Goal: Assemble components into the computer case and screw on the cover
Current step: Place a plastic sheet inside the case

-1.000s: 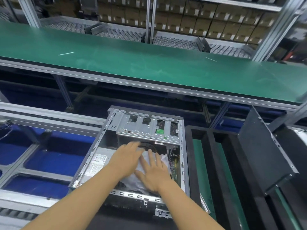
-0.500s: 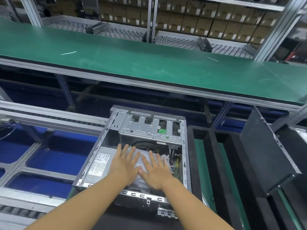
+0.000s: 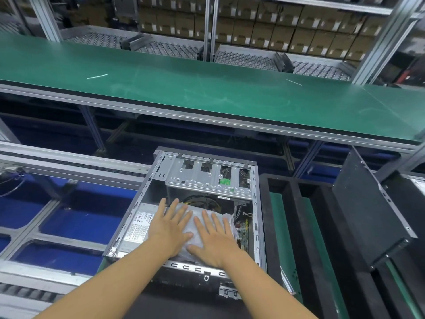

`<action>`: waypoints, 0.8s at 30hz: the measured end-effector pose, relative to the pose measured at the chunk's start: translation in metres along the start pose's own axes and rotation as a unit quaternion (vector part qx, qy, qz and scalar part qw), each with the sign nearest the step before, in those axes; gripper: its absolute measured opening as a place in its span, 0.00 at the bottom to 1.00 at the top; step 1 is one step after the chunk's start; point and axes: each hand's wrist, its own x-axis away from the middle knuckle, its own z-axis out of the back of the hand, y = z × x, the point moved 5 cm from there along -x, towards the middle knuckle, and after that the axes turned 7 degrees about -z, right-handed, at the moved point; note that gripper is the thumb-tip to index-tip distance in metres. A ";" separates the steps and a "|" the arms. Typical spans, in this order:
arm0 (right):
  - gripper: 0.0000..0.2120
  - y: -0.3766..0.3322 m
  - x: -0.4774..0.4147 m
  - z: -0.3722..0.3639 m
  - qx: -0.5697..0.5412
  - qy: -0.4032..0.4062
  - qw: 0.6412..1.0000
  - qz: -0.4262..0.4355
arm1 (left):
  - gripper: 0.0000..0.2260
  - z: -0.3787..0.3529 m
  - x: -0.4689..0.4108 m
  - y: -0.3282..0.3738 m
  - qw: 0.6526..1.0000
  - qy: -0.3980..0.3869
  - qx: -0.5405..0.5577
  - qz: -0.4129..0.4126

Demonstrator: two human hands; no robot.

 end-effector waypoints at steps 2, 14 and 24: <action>0.41 0.001 -0.001 -0.001 0.012 -0.016 1.000 0.000 | 0.32 0.000 -0.001 -0.001 1.000 -0.012 0.012 0.001; 0.29 -0.015 0.014 0.038 -0.193 0.148 0.966 0.083 | 0.29 0.015 0.006 -0.014 0.983 0.114 0.144 -0.023; 0.17 0.014 0.033 0.083 -0.292 0.273 0.916 0.001 | 0.25 0.088 0.013 -0.035 0.891 0.270 0.364 0.002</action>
